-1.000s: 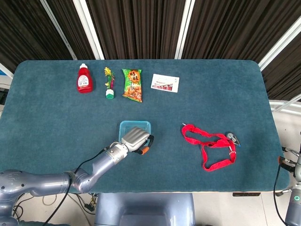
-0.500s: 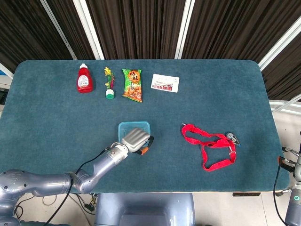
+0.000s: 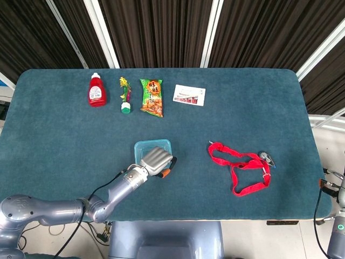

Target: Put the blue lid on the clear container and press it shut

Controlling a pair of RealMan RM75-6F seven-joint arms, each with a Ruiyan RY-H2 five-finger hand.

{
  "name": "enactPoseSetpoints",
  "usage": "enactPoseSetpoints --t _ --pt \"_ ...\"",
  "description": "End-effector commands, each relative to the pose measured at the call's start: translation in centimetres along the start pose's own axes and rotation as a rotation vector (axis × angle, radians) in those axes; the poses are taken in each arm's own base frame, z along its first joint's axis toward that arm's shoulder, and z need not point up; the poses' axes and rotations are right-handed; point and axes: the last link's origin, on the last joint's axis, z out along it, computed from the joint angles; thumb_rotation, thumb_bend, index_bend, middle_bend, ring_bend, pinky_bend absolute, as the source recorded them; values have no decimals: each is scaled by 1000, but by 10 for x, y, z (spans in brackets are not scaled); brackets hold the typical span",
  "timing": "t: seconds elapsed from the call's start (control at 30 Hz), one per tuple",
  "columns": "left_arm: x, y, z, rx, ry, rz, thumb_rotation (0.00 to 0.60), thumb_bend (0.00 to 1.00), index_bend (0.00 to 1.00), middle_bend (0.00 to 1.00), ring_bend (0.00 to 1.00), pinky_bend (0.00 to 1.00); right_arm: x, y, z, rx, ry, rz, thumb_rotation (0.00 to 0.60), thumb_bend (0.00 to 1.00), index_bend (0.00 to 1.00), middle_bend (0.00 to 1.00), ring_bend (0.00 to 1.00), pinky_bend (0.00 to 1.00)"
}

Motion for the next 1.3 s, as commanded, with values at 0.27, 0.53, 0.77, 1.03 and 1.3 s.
enactPoseSetpoints --t 0.27,0.53,0.77,1.03,1.3 --pt "-2 -7 -1 9 -17 -43 600 510 805 869 707 756 0 0 0 -1 3 0 600 275 36 1 0 0" --pt "-2 -10 -1 13 -16 -44 600 510 805 869 707 756 0 0 0 -1 2 1 600 276 35 2 0 0" --pt "-4 -10 1 19 -21 -27 600 510 805 869 707 756 0 0 0 -1 3 1 600 276 35 1 0 0" --pt "-8 -16 2 40 -35 -44 600 510 805 869 707 756 1 0 0 -3 4 0 600 275 35 2 0 0" --pt "-9 -18 1 41 -42 -54 600 510 805 869 707 756 0 0 0 -2 2 -3 600 276 36 1 0 0"
